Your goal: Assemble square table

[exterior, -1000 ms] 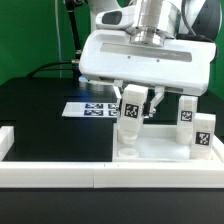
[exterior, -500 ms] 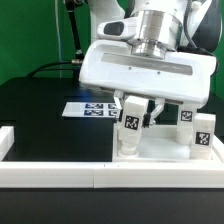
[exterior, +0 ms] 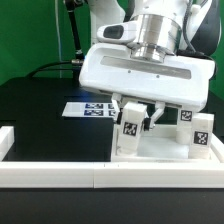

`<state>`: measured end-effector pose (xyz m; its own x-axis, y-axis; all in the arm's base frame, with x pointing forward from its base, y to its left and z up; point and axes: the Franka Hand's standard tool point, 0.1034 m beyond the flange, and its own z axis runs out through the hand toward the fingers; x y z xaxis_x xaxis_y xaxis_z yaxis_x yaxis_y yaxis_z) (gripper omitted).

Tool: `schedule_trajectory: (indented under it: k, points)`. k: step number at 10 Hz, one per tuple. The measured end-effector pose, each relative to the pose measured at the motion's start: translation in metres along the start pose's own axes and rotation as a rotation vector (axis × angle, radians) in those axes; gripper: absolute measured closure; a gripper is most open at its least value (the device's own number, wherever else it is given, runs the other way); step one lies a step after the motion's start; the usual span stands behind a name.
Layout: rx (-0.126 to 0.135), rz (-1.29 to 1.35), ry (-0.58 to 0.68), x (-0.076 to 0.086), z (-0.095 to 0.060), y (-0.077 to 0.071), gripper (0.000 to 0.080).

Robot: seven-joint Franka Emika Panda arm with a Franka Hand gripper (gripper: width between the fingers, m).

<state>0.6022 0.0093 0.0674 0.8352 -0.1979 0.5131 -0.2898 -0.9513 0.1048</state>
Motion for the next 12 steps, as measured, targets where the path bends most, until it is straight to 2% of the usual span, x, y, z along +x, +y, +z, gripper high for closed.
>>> schedule_trajectory:
  k: [1,2,5,10,12]
  points:
    - [0.0,0.0,0.0,0.0,0.0,0.0,0.0269]
    - [0.0,0.0,0.0,0.0,0.0,0.0,0.0188]
    - [0.0,0.0,0.0,0.0,0.0,0.0,0.0152]
    - [0.0,-0.006,0.001,0.001,-0.001,0.001,0.0151]
    - [0.03,0.018,0.006,0.022,-0.017,0.005,0.0151]
